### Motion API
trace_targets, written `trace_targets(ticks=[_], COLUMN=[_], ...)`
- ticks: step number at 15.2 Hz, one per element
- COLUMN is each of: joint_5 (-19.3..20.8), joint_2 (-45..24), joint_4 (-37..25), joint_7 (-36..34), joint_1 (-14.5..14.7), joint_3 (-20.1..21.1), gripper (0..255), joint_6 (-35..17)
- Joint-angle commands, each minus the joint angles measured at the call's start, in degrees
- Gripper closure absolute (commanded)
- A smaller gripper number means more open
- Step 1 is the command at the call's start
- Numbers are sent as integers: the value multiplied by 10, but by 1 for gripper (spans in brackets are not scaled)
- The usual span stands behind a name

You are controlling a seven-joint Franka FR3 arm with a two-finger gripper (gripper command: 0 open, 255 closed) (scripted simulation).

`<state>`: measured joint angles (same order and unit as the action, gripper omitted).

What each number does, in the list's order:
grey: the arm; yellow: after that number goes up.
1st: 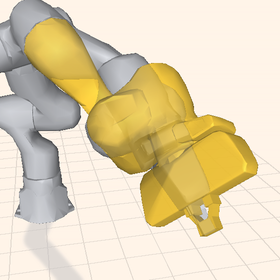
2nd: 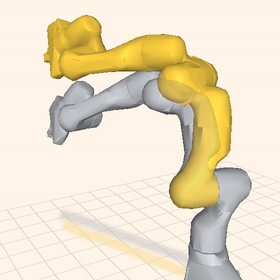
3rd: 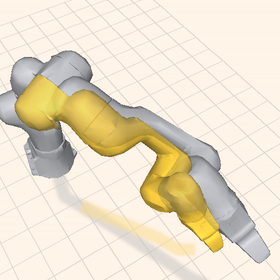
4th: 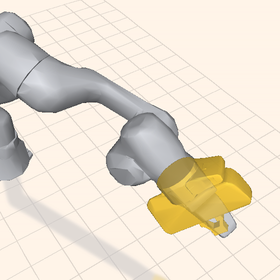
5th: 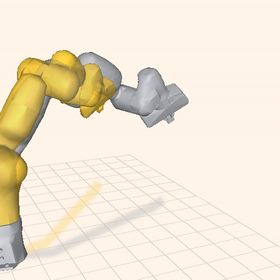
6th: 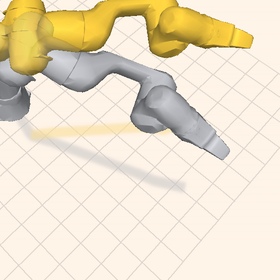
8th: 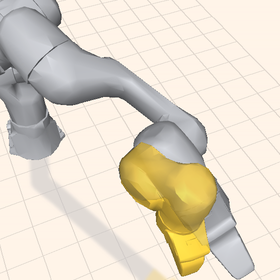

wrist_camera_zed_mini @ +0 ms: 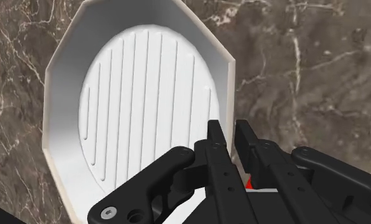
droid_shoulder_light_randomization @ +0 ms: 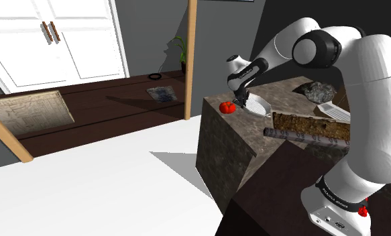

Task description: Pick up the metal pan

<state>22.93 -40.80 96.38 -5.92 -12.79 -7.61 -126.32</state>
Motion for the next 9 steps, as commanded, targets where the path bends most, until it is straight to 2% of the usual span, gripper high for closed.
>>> trace_targets(ticks=[1, 9], joint_5=[-1, -4], joint_2=[11, 44], joint_4=[1, 4], joint_7=[5, 16], joint_1=[1, 2], joint_3=[1, 2], gripper=[255, 255], joint_6=[9, 37])
